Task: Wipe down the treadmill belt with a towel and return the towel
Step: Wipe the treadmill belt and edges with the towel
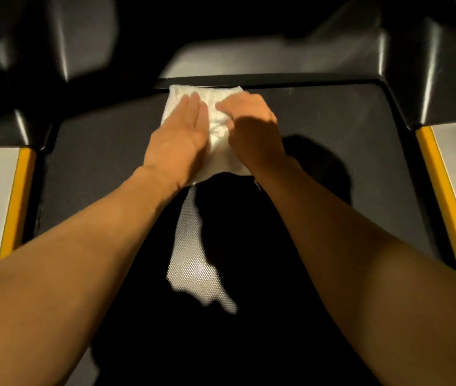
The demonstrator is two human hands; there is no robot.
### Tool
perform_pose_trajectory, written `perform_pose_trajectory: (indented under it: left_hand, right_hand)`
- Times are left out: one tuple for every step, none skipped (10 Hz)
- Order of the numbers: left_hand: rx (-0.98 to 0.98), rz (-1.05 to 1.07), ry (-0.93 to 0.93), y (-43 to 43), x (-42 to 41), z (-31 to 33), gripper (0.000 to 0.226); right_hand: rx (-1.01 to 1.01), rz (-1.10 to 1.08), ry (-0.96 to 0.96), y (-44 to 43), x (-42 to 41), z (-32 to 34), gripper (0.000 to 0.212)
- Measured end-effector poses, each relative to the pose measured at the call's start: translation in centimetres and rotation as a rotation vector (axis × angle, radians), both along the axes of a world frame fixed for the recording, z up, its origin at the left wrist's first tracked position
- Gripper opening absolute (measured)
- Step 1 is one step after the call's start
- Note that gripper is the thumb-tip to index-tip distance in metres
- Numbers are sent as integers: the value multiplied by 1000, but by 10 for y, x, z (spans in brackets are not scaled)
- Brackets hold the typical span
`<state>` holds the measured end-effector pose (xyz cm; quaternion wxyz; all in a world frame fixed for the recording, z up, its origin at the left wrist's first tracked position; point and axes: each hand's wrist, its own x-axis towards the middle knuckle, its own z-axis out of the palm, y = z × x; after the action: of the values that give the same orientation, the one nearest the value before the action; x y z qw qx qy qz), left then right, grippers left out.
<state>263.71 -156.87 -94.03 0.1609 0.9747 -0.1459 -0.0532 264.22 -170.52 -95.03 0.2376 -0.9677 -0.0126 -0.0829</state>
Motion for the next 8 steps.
perform_pose_trajectory:
  left_hand:
    - [136,-2,-40,-3,15,-2,53]
    - [67,61,18,-9,10,-9,54]
    - [79,-54,-68,-27,-4,-15,50]
    - [310,-252,-97,-58,2,-22,57]
    - [301,-151,7,-71,25,-18,64]
    - [267,-87,18,-80,29,-17,64]
    - [262,-159,2,-87,5,-10,59]
    - [193,-300,-17,-109,-22,-5,50]
  right_hand:
    - [42,-86,124,6,14,8,14]
    - [-61,76,17,-1,-7,4,32]
    - [-102,73,41,-33,-30,-2,39]
    - [-36,-67,-11,-61,-29,-4,35]
    - [5,-133,-14,-59,-10,-1,38]
    - [-34,-43,-12,-60,-10,1,37]
    - [-78,-15,-48,-81,-29,-4,31]
    - [-23,-167,17,-108,-50,3,31]
